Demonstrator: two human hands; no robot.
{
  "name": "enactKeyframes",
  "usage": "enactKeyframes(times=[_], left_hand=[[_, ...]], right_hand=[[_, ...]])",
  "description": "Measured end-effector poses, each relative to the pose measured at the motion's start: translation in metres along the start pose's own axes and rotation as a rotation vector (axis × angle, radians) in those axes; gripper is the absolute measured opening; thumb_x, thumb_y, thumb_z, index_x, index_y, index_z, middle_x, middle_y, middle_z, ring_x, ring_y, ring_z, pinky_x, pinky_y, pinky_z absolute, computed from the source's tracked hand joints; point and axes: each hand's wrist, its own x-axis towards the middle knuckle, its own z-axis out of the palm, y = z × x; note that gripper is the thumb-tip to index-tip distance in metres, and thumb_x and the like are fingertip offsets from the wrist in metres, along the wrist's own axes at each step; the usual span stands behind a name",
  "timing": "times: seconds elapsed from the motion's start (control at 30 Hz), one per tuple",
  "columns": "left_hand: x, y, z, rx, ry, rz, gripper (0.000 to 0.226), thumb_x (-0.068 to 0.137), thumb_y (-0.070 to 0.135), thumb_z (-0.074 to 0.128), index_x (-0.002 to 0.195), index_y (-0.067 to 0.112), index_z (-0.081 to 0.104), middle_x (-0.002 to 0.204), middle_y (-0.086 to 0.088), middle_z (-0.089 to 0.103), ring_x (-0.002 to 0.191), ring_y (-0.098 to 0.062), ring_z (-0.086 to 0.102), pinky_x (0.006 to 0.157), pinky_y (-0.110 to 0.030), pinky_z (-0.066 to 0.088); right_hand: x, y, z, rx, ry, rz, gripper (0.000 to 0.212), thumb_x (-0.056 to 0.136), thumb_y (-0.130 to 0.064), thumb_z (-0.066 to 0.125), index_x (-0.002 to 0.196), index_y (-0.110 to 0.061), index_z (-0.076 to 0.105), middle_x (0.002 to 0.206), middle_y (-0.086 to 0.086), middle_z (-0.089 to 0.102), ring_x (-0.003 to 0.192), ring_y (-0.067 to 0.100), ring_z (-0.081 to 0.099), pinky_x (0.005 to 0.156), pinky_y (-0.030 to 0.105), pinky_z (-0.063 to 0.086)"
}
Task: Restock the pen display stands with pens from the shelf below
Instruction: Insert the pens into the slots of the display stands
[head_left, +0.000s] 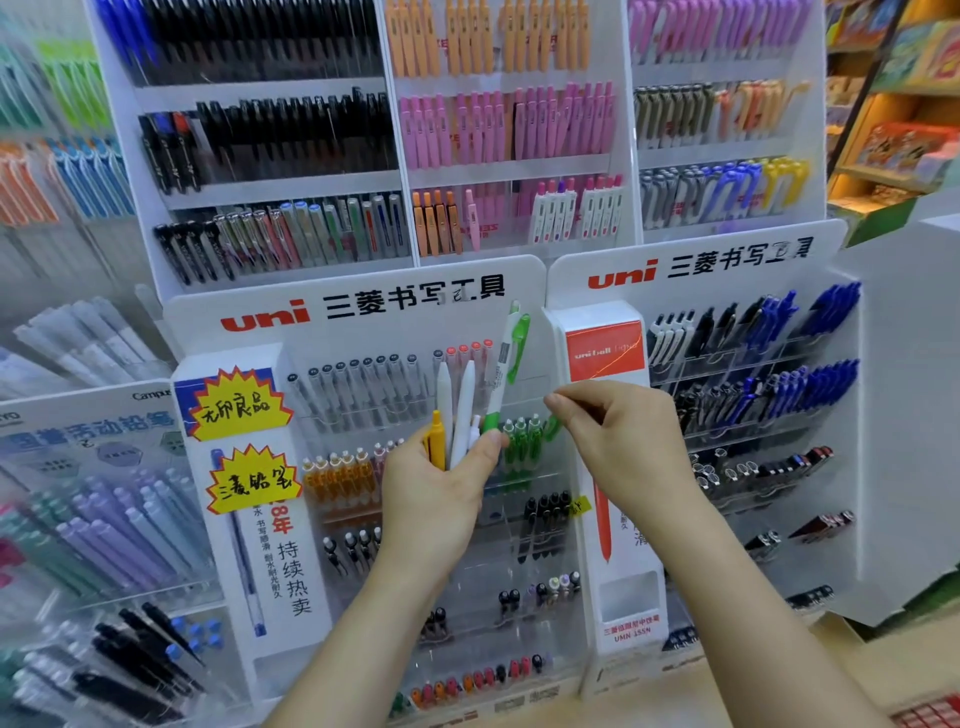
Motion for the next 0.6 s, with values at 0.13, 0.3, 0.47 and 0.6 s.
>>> enactKeyframes(times=[0.13,0.3,0.47,0.6], left_hand=[[0.000,0.001,-0.001,-0.017,-0.010,-0.006,0.017,0.085,0.024,0.069,0.089,0.008,0.072,0.050,-0.002,0.048,0.045,-0.014,0.041,0.046,-0.025,0.039],[0.002,0.001,-0.002,-0.058,-0.030,-0.023,0.015,0.085,0.023,0.071,0.090,0.009,0.072,0.053,-0.005,0.049,0.047,-0.015,0.040,0.045,-0.025,0.039],[-0.001,-0.001,-0.003,-0.178,-0.115,-0.091,0.018,0.088,0.022,0.067,0.079,0.009,0.075,0.046,-0.014,0.044,0.042,-0.015,0.035,0.044,-0.023,0.032],[-0.006,0.002,-0.003,-0.261,-0.214,-0.179,0.017,0.087,0.022,0.065,0.075,0.015,0.075,0.080,-0.038,0.060,0.041,-0.014,0.033,0.045,-0.025,0.028]], right_hand=[[0.002,0.008,0.005,-0.136,-0.067,-0.055,0.023,0.095,-0.028,0.062,0.086,-0.012,0.076,0.071,0.003,0.065,0.071,0.021,0.059,0.067,0.038,0.051],[0.001,0.017,0.018,-0.349,-0.003,-0.201,0.016,0.091,-0.025,0.066,0.091,-0.014,0.078,0.070,-0.003,0.045,0.075,0.021,0.046,0.057,0.030,0.036],[-0.004,0.015,0.018,-0.235,0.015,-0.105,0.027,0.097,-0.027,0.056,0.117,-0.016,0.071,0.078,-0.005,0.047,0.079,0.017,0.048,0.064,0.028,0.040],[-0.012,-0.021,0.001,0.582,-0.126,0.303,0.038,0.093,-0.038,0.054,0.126,-0.023,0.062,0.102,-0.007,0.070,0.090,-0.001,0.064,0.081,0.017,0.049]])
